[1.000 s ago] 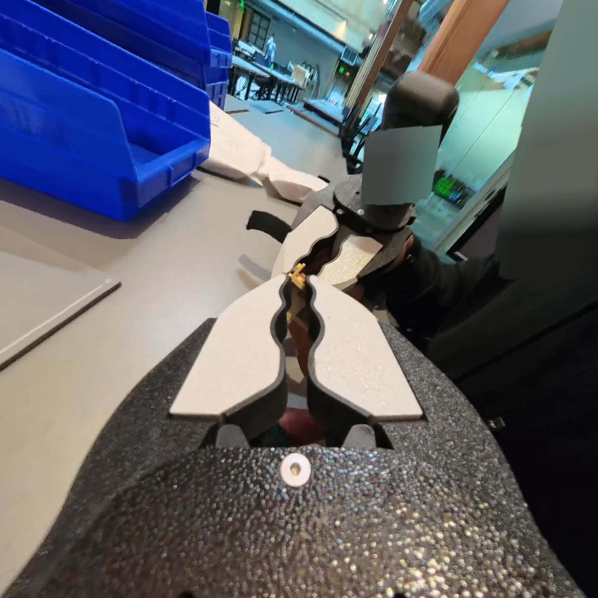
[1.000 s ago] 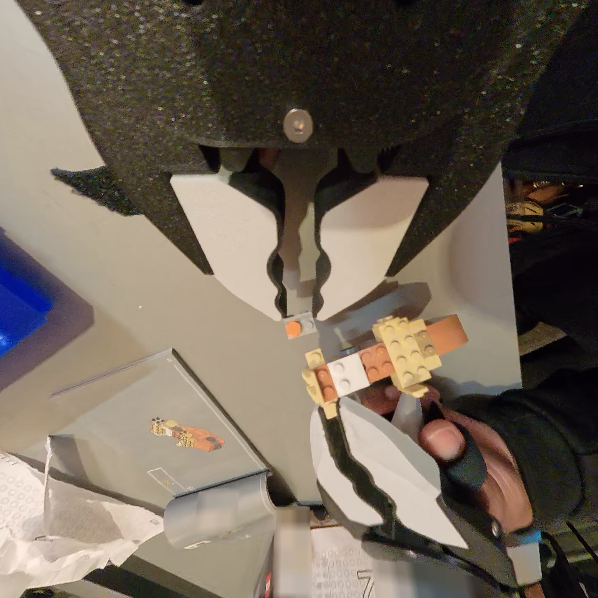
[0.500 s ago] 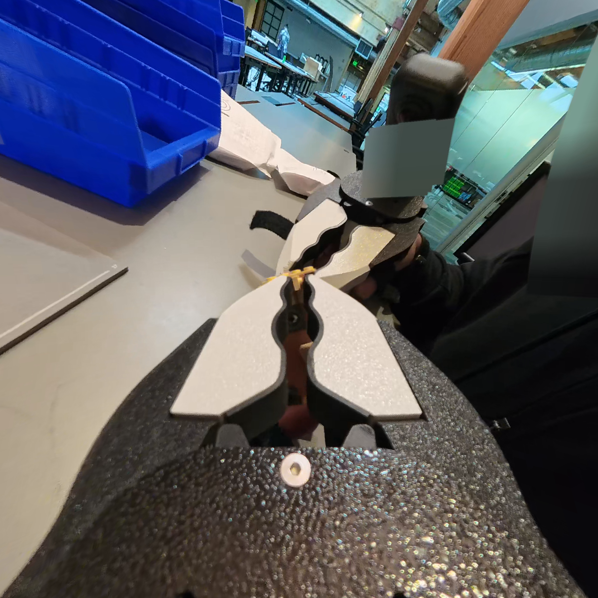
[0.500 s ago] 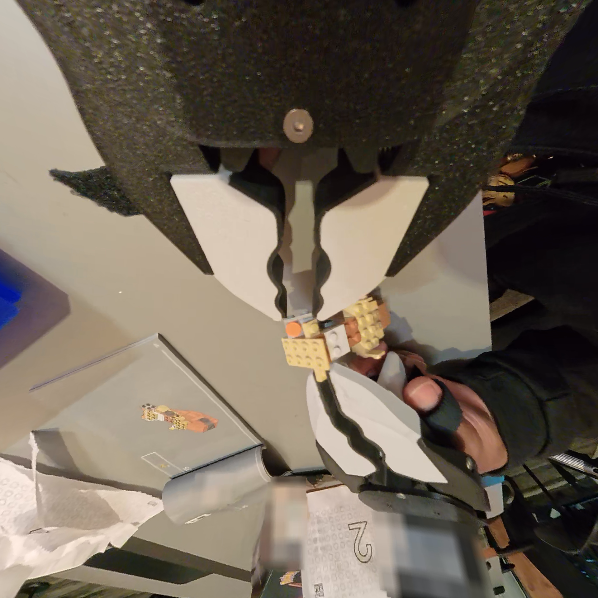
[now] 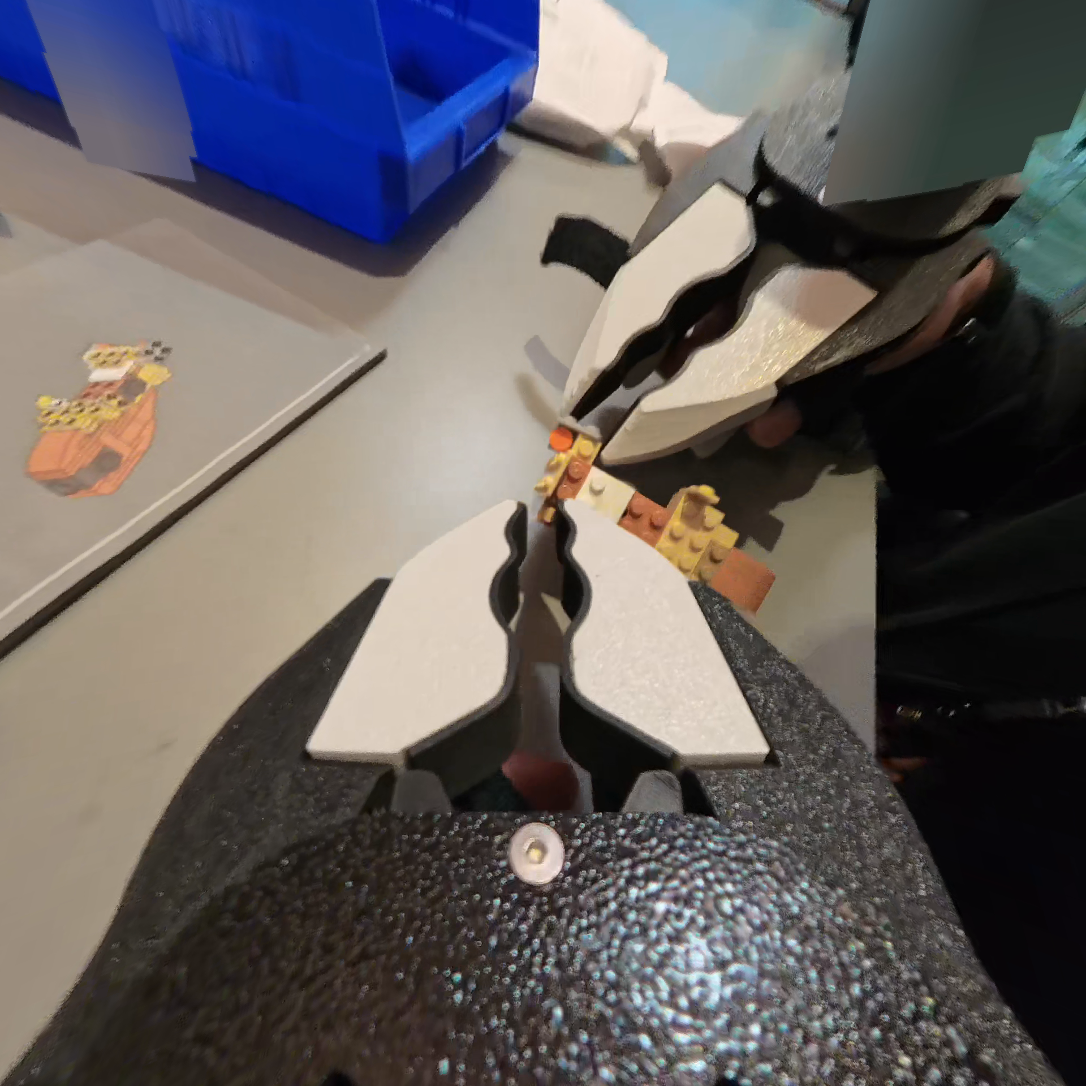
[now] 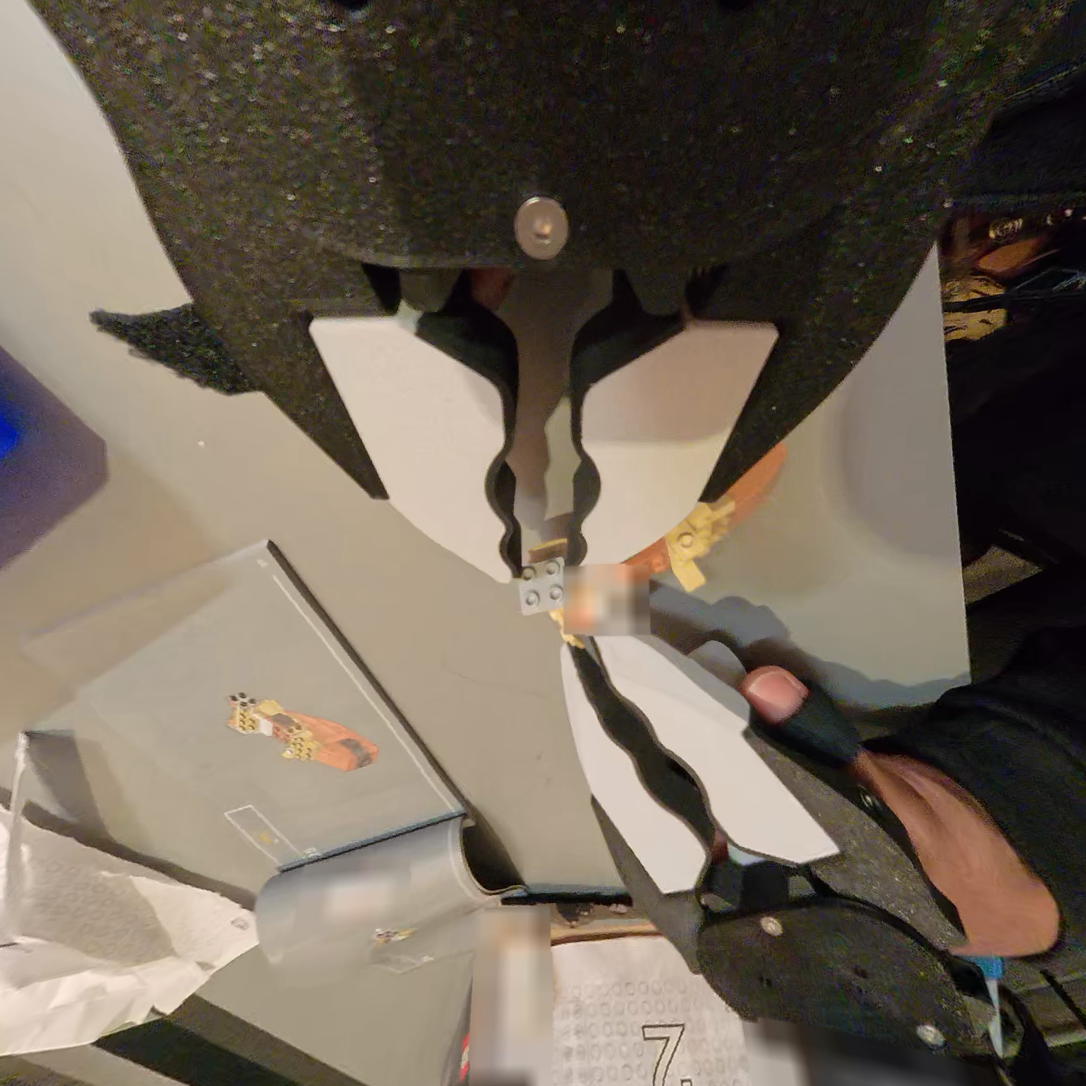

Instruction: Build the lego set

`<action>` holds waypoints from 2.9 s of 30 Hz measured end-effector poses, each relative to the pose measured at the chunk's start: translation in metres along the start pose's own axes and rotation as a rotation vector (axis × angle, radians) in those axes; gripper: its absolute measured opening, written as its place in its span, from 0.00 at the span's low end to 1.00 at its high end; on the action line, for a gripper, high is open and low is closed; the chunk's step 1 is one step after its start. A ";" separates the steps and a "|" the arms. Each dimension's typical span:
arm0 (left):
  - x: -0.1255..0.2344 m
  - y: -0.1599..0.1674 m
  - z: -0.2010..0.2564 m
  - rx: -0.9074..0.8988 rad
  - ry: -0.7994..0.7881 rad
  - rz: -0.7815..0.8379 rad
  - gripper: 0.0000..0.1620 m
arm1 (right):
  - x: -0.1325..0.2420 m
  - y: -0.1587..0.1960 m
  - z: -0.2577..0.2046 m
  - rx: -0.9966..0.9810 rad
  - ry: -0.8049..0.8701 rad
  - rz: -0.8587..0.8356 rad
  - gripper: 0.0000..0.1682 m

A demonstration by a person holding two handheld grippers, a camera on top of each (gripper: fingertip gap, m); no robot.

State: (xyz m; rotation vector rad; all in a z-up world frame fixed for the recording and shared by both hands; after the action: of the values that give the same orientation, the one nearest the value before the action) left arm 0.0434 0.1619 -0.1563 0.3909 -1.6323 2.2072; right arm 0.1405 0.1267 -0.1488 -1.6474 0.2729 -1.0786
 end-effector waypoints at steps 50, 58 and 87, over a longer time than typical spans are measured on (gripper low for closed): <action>0.005 -0.002 -0.023 -0.522 0.374 -0.255 0.01 | -0.028 -0.015 -0.010 0.297 -0.143 0.098 0.02; 0.016 -0.003 -0.019 -0.588 0.085 -0.205 0.00 | -0.011 -0.008 -0.006 0.221 0.021 -0.005 0.07; 0.016 -0.003 0.039 -1.076 -0.741 -0.236 0.01 | 0.004 -0.023 -0.019 -0.212 -0.241 0.121 0.17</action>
State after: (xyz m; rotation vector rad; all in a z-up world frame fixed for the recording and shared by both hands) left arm 0.0304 0.1275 -0.1360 1.0353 -2.6436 0.7676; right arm 0.1208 0.1205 -0.1270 -1.9050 0.3330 -0.7718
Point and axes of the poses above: each gripper's, where its closed fingertips meet, x back along the fingers, y out of its underside, z = x × y across the jaws, the point moved 5 cm from there along x, back along the fingers, and after that the axes turned 6 degrees about y, right-handed, at the moved point
